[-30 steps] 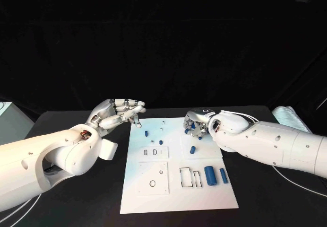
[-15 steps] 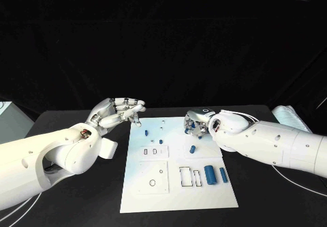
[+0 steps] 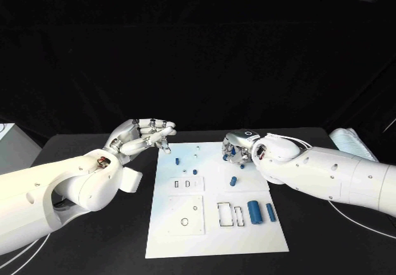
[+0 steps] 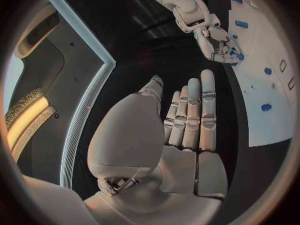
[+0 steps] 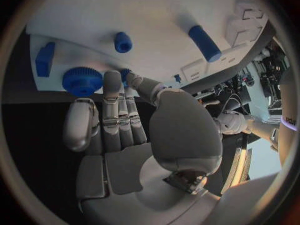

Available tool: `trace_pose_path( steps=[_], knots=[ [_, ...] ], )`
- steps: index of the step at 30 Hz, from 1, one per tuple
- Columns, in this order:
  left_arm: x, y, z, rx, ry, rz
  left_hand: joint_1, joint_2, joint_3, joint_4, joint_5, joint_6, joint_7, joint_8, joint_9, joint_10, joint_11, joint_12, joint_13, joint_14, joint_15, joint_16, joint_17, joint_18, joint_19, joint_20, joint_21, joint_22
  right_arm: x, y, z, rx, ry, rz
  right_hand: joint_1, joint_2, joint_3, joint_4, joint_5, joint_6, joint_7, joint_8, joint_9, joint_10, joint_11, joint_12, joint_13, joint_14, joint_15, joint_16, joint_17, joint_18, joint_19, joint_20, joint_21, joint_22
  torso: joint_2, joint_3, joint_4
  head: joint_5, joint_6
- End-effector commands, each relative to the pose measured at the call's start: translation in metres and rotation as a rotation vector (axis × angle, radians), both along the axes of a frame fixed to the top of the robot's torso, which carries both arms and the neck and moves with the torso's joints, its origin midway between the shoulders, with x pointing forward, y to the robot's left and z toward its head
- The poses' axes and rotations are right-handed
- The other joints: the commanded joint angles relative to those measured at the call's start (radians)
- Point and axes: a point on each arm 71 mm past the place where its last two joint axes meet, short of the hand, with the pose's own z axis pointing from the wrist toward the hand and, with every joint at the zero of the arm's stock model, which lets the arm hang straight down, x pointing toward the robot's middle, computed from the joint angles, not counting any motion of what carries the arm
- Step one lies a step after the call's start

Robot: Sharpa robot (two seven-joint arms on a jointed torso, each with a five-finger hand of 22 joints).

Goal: Assemble the parts on the task board

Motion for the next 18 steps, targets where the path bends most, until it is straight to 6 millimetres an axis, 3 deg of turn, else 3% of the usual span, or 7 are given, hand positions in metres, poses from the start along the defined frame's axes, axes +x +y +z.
trace_pose_path(
  steps=[1,9,18],
  knots=[
    [0.000,-0.002,0.002,-0.004,-0.008,-0.017,-0.004,0.005,-0.004,0.000,-0.004,-0.007,0.003,-0.005,0.001,-0.008,0.001,-0.004,0.002,-0.004,0.000,-0.006,-0.001,0.002,-0.007,0.001,0.005,0.001,-0.001,0.001,0.002,0.006,-0.039,-0.012,0.016,0.020,0.001,-0.004,0.004,0.002,0.001,0.003,0.003,0.008,-0.003,0.005,0.000,0.001,-0.005,0.006,0.001,-0.017,0.004,-0.006,0.004,-0.001,0.000,0.0002,-0.0010,0.001,-0.001],
    [0.000,0.000,0.001,-0.003,-0.008,-0.012,-0.003,0.005,-0.004,0.000,-0.004,-0.008,0.003,-0.006,0.001,-0.009,0.002,-0.005,0.002,-0.004,0.000,-0.007,-0.001,0.002,-0.009,0.001,0.006,0.002,-0.005,0.008,0.013,0.045,-0.089,-0.012,0.007,0.013,0.000,-0.004,0.005,-0.003,0.003,0.004,0.009,0.004,0.001,-0.001,-0.001,0.001,-0.002,0.006,0.003,-0.017,0.004,-0.004,0.003,-0.002,0.000,-0.0005,-0.0013,0.002,0.001],
    [0.001,-0.001,0.001,-0.003,-0.008,-0.013,-0.002,0.005,-0.004,0.000,-0.004,-0.010,0.004,-0.007,0.002,-0.012,0.002,-0.006,0.001,-0.004,0.000,-0.009,-0.002,0.002,-0.011,0.002,0.007,0.002,0.000,0.028,0.024,0.071,-0.139,-0.009,-0.002,0.008,-0.003,-0.001,0.005,-0.006,0.003,0.005,0.012,0.002,0.002,-0.004,-0.002,0.001,-0.001,0.007,0.005,-0.017,0.003,-0.003,0.002,-0.002,0.003,-0.0004,0.0033,0.004,0.009]
  ],
)
